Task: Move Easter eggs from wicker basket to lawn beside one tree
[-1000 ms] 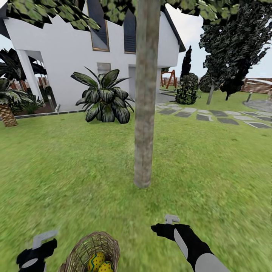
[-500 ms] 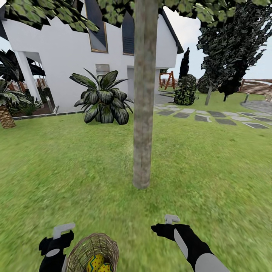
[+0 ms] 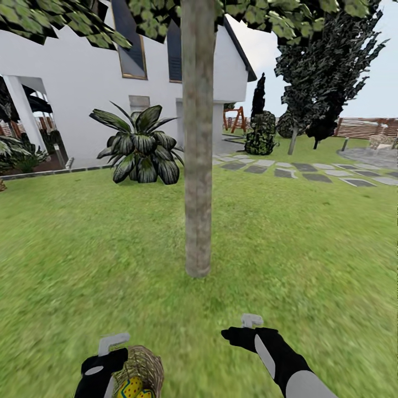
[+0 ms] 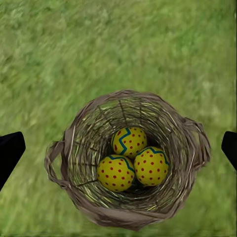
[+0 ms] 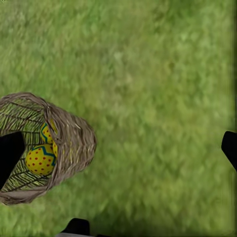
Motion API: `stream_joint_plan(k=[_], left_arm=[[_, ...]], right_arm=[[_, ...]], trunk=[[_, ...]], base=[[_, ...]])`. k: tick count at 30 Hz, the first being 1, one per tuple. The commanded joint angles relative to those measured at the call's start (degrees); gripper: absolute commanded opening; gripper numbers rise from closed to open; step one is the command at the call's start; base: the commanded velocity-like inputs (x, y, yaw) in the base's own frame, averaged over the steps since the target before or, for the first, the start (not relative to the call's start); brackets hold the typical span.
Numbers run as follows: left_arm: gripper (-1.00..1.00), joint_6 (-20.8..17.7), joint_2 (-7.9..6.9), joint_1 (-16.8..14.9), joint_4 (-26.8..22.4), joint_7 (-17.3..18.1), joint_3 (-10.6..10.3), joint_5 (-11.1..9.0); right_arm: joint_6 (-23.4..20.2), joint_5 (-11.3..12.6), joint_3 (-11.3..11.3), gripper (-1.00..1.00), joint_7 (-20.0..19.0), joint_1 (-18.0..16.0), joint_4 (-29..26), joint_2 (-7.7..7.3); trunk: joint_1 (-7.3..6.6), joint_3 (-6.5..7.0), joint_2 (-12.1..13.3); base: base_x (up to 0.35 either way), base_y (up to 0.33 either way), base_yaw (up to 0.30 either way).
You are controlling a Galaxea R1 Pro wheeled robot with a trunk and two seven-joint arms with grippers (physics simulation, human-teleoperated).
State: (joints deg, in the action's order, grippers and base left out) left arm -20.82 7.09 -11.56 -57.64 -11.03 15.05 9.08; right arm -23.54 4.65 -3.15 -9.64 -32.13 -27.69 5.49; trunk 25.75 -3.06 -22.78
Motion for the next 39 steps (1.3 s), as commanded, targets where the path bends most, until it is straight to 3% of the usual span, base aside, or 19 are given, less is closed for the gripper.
stream_joint_plan(k=[1, 9, 16, 26, 31, 39], left_arm=[[1.0, 0.14, -0.02, -0.05, 0.97, 0.08, 0.0, -0.05], [1.0, 2.69, -0.26, -0.07, 3.46, -0.18, -0.16, -0.97], [1.0, 2.69, -0.39, -0.21, 7.78, 0.24, -0.04, -1.13], [1.0, 2.54, -0.41, -0.42, 9.35, 0.84, 0.04, -1.34], [1.0, 1.87, -0.54, -0.49, 10.34, 7.31, 0.11, -1.25], [1.0, 1.6, -0.58, -0.64, 12.52, 10.26, 0.25, -1.48]], right_arm=[[-0.37, 0.37, -0.34, 1.0, -0.12, -0.04, -0.08, 0.04], [-0.33, 0.36, -0.29, 1.0, -0.04, -0.04, -0.08, 0.11], [-0.32, 0.36, -0.28, 1.0, -0.03, -0.04, -0.08, 0.13], [-0.29, 0.35, -0.28, 1.0, 0.0, -0.04, -0.08, 0.13], [-0.29, 0.35, -0.28, 1.0, -0.01, -0.04, -0.07, 0.12], [-0.3, 0.35, -0.25, 1.0, 0.02, -0.03, -0.03, 0.13]], trunk=[[0.04, -0.13, -0.14], [0.04, -0.11, -0.14], [0.04, -0.11, -0.14], [0.04, -0.11, -0.14], [0.04, -0.11, -0.14], [1.35, -1.18, -2.54]], base=[[-0.015, -0.076, -0.022], [0.023, -0.073, -0.008], [0.14, 0.078, -0.001], [0.019, 0.012, 0.0], [0.001, 0.0, 0.0], [0.0, 0.0, 0.0]])
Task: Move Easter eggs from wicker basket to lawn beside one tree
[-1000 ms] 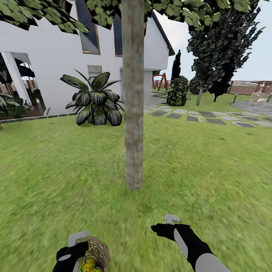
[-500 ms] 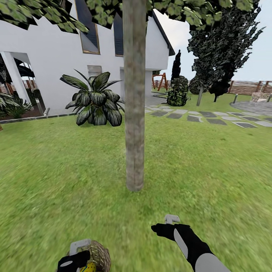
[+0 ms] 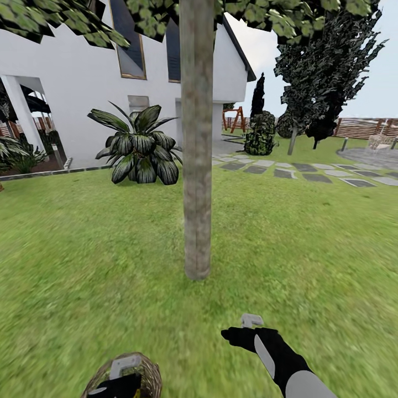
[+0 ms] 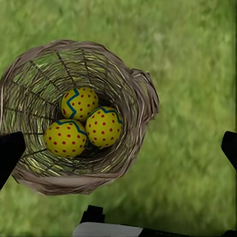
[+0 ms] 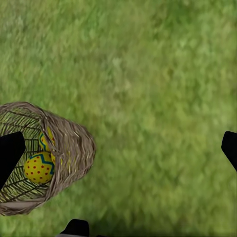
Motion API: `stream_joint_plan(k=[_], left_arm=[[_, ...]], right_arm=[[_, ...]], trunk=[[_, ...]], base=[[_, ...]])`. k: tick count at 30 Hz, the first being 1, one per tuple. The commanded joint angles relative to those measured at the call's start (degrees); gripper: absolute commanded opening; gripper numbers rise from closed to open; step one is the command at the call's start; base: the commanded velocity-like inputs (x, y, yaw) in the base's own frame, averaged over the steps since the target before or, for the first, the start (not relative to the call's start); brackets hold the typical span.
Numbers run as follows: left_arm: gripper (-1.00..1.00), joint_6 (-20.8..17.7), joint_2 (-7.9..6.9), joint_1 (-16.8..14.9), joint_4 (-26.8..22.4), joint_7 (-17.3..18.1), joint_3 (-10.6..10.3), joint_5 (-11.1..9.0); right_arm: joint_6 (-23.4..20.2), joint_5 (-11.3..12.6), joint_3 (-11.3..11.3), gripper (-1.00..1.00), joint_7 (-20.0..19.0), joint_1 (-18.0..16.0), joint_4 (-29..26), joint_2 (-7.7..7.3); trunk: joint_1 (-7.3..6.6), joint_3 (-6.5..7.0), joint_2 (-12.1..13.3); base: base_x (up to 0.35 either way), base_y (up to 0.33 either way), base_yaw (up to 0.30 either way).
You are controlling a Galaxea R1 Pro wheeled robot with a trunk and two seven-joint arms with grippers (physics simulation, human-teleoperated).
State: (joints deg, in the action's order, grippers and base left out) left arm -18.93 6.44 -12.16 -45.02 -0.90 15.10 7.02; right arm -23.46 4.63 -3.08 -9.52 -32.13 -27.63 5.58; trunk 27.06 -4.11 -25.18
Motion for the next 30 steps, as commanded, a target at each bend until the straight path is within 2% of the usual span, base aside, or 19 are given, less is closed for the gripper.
stream_joint_plan(k=[1, 6, 9, 13, 18, 21, 27, 30], left_arm=[[1.0, -0.3, 0.02, -0.06, -0.06, 0.25, 0.23, 0.54], [1.0, -0.33, -0.45, -0.06, -0.38, 0.42, 0.32, -0.09], [1.0, -1.07, -1.16, -0.09, -0.77, 0.42, 0.3, -2.53], [1.0, -3.81, -2.71, -0.13, -2.73, 0.4, 0.29, -4.22], [1.0, -6.81, -3.56, -0.14, -7.29, 0.31, 0.28, -4.64], [1.0, -8.73, -4.88, -0.19, -8.65, 0.21, 0.31, -4.7], [1.0, -9.55, -7.57, -0.5, -8.32, 0.0, 0.39, -5.28], [1.0, -9.55, -7.99, -0.55, -7.47, -0.14, 0.38, -5.9]], right_arm=[[-0.37, 0.38, -0.3, 1.0, -0.11, -0.04, -0.08, 0.04], [-0.36, 0.38, -0.34, 1.0, -0.11, -0.04, -0.06, 0.04], [-0.37, 0.36, -0.35, 1.0, -0.11, -0.04, -0.06, 0.04], [-0.36, 0.31, -0.35, 1.0, -0.13, -0.04, -0.06, 0.03], [-0.36, 0.3, -0.35, 1.0, -0.15, -0.04, -0.07, 0.01], [-0.36, 0.3, -0.35, 1.0, -0.15, -0.04, -0.08, -0.02], [-0.36, 0.37, -0.35, 1.0, -0.15, -0.04, -0.1, -0.04], [-0.36, 0.38, -0.35, 1.0, -0.15, -0.04, -0.08, -0.01]], trunk=[[0.26, -0.31, -0.55], [1.36, -1.21, -2.55], [1.8, -1.57, -3.35], [2.02, -1.75, -3.75], [3.11, -2.65, -5.76], [3.77, -3.19, -6.96], [5.09, -4.26, -9.37], [5.75, -4.8, -10.57]], base=[[0.0, 0.0, 0.0], [0.0, 0.0, 0.0], [0.0, 0.0, 0.0], [0.0, 0.0, 0.0], [0.0, 0.0, 0.0], [0.0, 0.0, 0.0], [0.0, 0.0, 0.0], [0.0, 0.0, 0.0]])
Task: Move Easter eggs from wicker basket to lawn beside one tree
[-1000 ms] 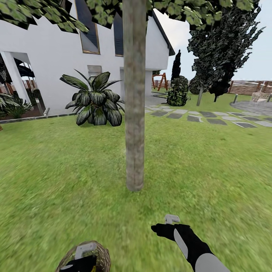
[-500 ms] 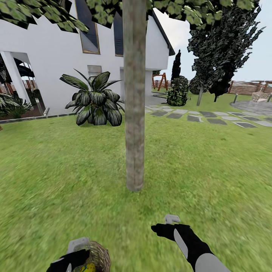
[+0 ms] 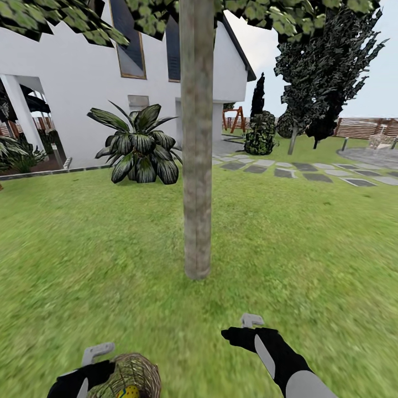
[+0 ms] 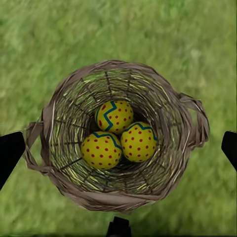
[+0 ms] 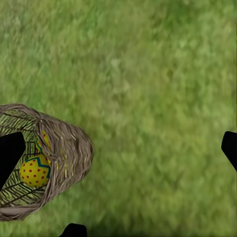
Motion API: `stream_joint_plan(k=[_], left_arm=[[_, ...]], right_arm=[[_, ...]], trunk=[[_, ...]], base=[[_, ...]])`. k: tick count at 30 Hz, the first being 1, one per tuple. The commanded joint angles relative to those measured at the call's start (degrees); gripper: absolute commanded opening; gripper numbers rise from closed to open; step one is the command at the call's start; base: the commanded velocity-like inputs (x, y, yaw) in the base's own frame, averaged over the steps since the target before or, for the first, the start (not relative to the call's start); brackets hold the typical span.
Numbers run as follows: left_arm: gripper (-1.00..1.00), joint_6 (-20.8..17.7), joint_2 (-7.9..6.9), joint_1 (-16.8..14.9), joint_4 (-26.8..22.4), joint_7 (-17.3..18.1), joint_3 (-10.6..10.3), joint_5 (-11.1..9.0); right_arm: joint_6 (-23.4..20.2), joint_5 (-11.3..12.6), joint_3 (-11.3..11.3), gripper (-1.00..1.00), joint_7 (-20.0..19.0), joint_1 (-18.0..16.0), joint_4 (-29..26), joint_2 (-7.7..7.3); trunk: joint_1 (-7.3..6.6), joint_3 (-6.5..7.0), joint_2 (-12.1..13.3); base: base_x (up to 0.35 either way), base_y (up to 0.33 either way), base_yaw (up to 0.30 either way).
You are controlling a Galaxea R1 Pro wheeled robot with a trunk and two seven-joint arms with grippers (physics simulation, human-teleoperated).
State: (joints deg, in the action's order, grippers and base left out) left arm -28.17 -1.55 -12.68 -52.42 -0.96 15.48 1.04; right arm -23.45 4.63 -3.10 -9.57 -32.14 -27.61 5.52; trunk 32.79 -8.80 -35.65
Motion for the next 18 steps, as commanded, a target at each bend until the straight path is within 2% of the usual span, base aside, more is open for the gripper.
stream_joint_plan(k=[1, 4, 9, 18], left_arm=[[1.0, -0.27, -0.06, -0.04, 0.11, -0.11, 0.0, -0.01], [1.0, 0.38, -0.19, -0.16, 2.57, -0.21, -0.01, -0.34], [1.0, 0.82, -0.2, -0.59, 3.87, -0.19, -0.01, -0.32], [1.0, 3.89, -0.21, -1.28, 8.9, -0.19, -0.06, -0.36]], right_arm=[[-0.37, 0.38, -0.32, 1.0, -0.1, -0.03, -0.09, 0.06], [-0.43, 0.38, -0.26, 1.0, -0.1, -0.03, -0.09, 0.09], [-0.39, 0.38, -0.24, 1.0, -0.1, -0.03, -0.11, 0.1], [-0.37, 0.31, -0.28, 1.0, -0.11, -0.03, -0.19, 0.1]], trunk=[[0.25, -0.29, -0.51], [0.9, -0.82, -1.71], [2.0, -1.72, -3.72], [3.98, -3.34, -7.33]], base=[[0.0, 0.0, 0.0], [0.0, 0.0, 0.0], [0.0, 0.0, 0.0], [0.0, 0.0, 0.0]])
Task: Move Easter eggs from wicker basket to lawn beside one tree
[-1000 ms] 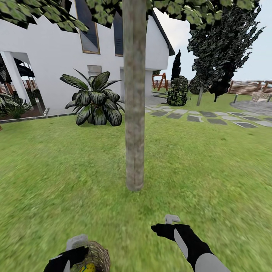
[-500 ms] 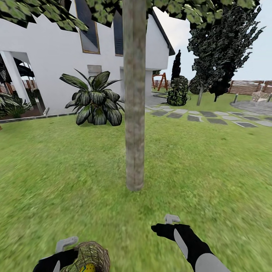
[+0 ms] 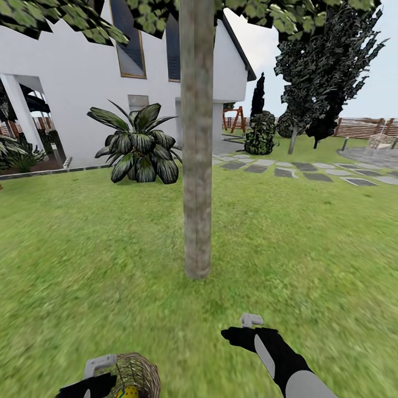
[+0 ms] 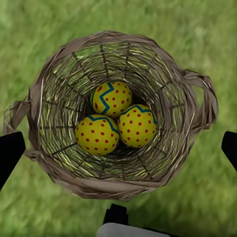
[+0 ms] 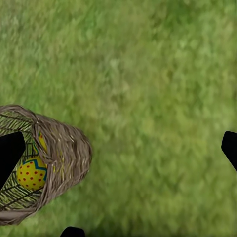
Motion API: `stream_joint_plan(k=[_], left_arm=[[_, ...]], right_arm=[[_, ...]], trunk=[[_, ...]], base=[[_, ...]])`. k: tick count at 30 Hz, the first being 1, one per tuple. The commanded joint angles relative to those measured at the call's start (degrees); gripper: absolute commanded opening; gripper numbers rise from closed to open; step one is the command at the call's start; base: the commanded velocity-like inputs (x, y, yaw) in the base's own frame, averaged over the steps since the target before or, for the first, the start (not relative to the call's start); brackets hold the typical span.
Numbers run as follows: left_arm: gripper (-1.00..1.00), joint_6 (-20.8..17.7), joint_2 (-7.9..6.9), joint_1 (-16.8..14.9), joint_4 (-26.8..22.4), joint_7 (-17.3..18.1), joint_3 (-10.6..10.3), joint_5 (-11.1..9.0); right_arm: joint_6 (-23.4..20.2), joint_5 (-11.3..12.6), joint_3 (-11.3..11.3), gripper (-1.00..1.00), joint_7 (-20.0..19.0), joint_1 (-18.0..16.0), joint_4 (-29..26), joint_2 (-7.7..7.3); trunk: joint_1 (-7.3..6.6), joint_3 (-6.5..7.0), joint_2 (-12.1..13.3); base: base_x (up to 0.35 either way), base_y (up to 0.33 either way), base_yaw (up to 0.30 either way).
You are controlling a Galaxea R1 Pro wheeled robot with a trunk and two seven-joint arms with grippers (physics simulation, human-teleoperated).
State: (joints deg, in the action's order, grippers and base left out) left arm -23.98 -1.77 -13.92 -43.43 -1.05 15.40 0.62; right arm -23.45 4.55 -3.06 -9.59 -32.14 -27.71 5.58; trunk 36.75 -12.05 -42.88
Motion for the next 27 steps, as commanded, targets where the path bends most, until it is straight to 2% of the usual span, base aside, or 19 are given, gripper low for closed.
stream_joint_plan(k=[1, 7, 14, 19, 27], left_arm=[[1.0, -0.21, 0.01, -0.07, 0.04, -0.09, 0.03, 0.08], [1.0, 0.37, -0.05, -0.63, 1.93, -0.06, -0.01, 0.09], [1.0, 3.19, -0.91, -4.69, 9.29, -0.08, -0.02, 0.06], [1.0, 2.89, -1.74, -6.47, 10.43, -0.17, -0.02, -0.01], [1.0, 2.32, -2.07, -9.85, 11.65, -0.26, -0.02, 0.37]], right_arm=[[-0.36, 0.38, -0.33, 1.0, -0.11, -0.03, -0.1, 0.03], [2.54, 0.46, -0.34, 1.0, -0.13, 0.04, -0.1, 0.0], [3.98, 0.49, -0.3, 1.0, -0.08, 0.06, -0.07, 0.04], [4.08, 0.47, -0.31, 1.0, -0.14, 0.06, -0.07, 0.05], [4.15, 0.46, -0.34, 1.0, -0.1, 0.06, -0.08, 0.03]], trunk=[[0.24, -0.27, -0.49], [1.56, -1.35, -2.89], [3.09, -2.61, -5.7], [4.19, -3.5, -7.71], [5.95, -4.94, -10.92]], base=[[0.0, 0.0, 0.0], [0.0, 0.0, 0.0], [0.0, 0.0, 0.0], [0.0, 0.0, 0.0], [0.0, 0.0, 0.0]])
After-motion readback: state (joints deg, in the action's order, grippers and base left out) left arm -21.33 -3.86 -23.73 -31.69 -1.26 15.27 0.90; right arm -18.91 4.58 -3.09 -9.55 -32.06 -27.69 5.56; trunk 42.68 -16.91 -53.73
